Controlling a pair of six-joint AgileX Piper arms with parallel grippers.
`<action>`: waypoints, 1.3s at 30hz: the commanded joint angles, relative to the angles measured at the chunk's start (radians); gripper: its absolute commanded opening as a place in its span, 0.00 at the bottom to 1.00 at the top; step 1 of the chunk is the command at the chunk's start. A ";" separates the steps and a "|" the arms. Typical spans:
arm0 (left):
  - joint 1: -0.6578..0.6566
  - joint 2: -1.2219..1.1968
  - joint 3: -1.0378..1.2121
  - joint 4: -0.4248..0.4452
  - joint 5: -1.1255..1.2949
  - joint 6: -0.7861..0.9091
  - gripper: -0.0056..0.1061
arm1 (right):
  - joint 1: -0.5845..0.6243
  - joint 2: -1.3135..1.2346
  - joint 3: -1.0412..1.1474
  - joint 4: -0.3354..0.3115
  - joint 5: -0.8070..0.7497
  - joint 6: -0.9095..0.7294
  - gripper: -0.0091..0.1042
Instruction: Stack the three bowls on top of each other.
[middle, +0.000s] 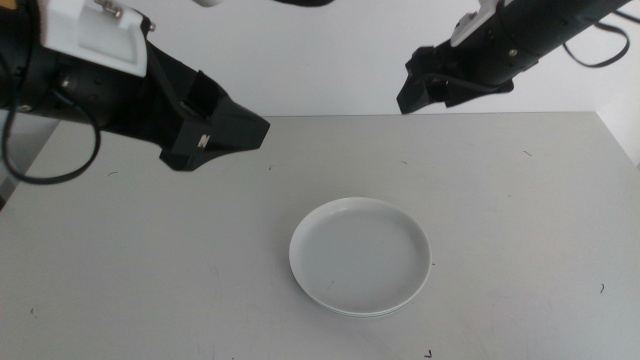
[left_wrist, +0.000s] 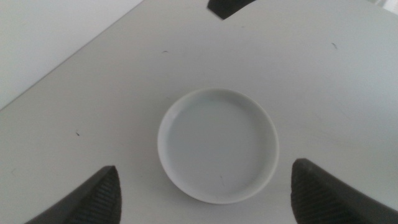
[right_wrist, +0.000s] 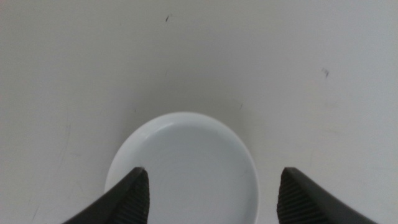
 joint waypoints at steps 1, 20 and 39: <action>0.011 0.014 -0.036 0.005 -0.141 -0.057 0.99 | -0.009 -0.075 -0.065 -0.030 -0.046 -0.014 0.54; 0.525 0.079 -0.074 -0.118 -0.067 -0.095 0.99 | -0.281 -0.217 -0.095 -0.062 0.002 0.015 0.48; 0.525 -0.621 0.776 -0.266 -0.720 0.171 0.99 | -0.358 -1.056 1.024 -0.127 -0.748 -0.027 0.48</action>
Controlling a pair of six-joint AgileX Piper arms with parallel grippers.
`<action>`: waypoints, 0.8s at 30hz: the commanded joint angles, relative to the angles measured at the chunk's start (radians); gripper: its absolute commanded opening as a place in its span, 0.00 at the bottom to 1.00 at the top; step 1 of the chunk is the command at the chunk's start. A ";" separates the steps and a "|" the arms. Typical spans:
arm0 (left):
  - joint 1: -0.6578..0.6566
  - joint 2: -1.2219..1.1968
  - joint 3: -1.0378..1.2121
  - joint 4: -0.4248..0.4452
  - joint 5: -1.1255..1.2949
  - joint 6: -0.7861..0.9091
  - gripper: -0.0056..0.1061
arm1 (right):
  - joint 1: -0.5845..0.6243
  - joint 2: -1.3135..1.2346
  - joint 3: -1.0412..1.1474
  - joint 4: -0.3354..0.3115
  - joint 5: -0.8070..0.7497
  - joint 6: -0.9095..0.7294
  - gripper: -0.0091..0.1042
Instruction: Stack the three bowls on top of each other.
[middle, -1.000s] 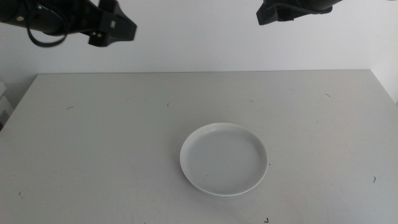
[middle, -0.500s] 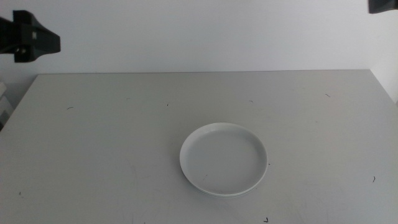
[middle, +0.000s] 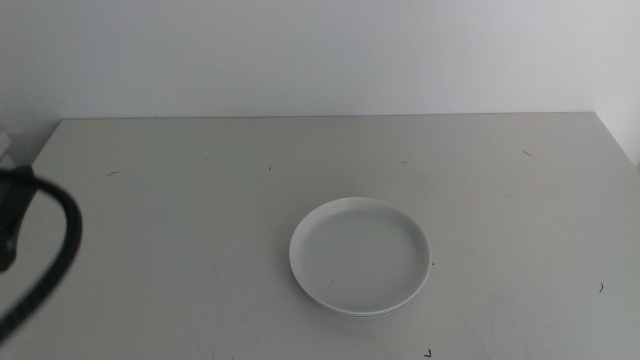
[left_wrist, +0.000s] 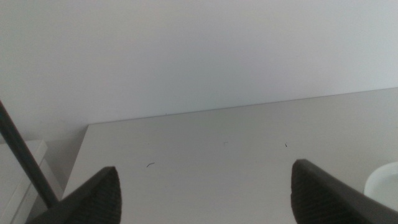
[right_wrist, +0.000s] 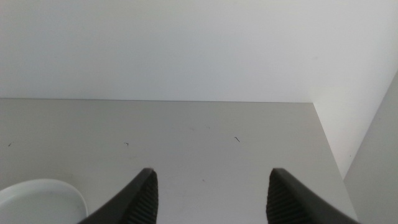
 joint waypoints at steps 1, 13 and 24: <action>0.002 -0.077 0.058 -0.071 -0.092 0.040 0.99 | -0.008 -0.091 0.084 0.001 -0.137 -0.019 0.48; 0.002 -0.363 0.242 -0.133 -0.093 0.047 0.99 | -0.008 -0.377 0.339 -0.015 -0.168 -0.028 0.48; 0.002 -0.367 0.242 -0.134 -0.078 0.046 0.99 | -0.008 -0.479 0.391 -0.015 -0.170 -0.027 0.48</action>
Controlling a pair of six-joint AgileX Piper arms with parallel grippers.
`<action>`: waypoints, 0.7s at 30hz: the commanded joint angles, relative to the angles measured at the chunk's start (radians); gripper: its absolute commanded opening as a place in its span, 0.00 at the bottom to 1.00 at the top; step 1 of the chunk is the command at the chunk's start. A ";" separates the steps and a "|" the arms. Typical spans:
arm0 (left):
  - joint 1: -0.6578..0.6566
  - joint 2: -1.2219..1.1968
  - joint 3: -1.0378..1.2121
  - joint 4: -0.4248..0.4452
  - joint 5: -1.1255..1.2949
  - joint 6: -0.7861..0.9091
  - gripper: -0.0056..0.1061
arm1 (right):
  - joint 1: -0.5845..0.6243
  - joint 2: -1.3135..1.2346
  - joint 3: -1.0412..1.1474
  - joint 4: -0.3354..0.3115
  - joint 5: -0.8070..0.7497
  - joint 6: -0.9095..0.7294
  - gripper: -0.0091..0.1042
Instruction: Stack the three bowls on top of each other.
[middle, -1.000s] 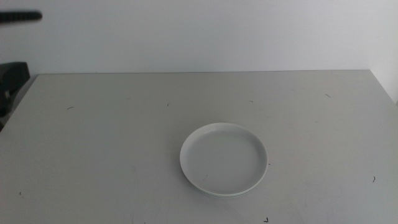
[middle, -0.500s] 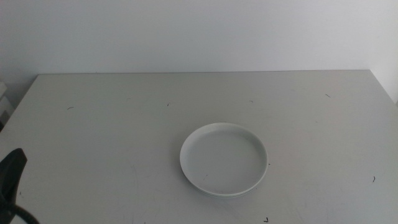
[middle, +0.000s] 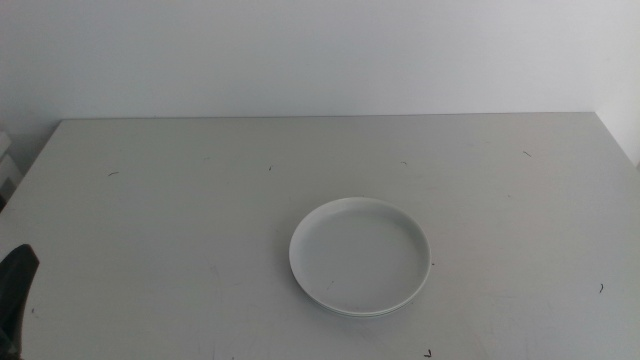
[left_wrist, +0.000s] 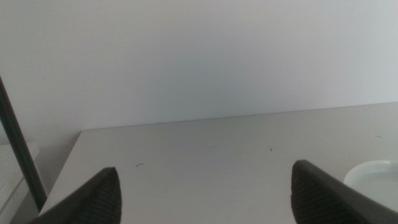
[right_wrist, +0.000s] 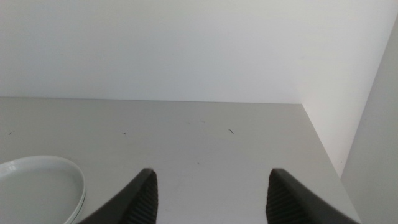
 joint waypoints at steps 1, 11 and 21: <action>0.002 0.009 -0.028 -0.030 -0.059 -0.005 0.99 | -0.008 -0.046 0.014 -0.010 -0.079 -0.014 0.48; 0.002 0.002 0.011 -0.002 -0.132 -0.005 0.99 | -0.008 -0.292 0.267 -0.018 -0.092 -0.014 0.48; 0.002 -0.179 0.181 0.196 -0.204 -0.005 0.99 | -0.009 -0.311 0.319 -0.019 -0.137 -0.014 0.48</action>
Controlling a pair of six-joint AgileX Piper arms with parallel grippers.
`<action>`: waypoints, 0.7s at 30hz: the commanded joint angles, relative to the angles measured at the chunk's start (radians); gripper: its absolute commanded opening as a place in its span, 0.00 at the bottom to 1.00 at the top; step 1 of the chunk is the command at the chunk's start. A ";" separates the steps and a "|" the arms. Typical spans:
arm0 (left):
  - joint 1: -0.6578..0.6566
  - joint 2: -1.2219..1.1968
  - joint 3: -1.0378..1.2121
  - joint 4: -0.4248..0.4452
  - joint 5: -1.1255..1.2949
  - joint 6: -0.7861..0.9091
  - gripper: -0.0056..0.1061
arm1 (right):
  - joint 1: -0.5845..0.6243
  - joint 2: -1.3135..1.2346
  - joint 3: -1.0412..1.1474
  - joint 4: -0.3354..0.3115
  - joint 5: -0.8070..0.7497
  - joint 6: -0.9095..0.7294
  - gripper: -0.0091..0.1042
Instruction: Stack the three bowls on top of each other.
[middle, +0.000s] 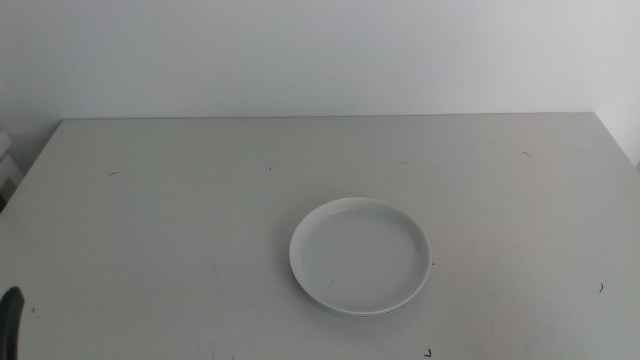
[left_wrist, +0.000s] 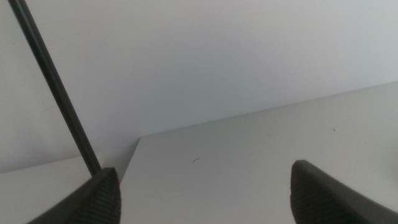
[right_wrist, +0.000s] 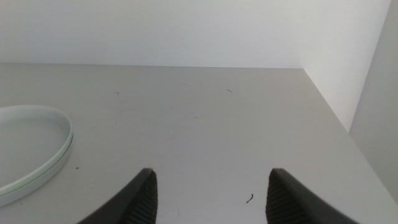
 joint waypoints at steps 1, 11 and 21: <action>0.002 -0.030 0.017 -0.002 -0.070 -0.005 0.99 | -0.009 -0.027 -0.007 -0.014 -0.082 -0.013 0.48; 0.002 -0.057 0.093 -0.078 -0.039 -0.005 0.99 | -0.009 -0.027 -0.007 -0.013 -0.075 -0.013 0.48; 0.002 -0.056 0.093 -0.130 -0.040 -0.005 0.99 | -0.009 -0.027 -0.007 -0.012 -0.074 -0.013 0.48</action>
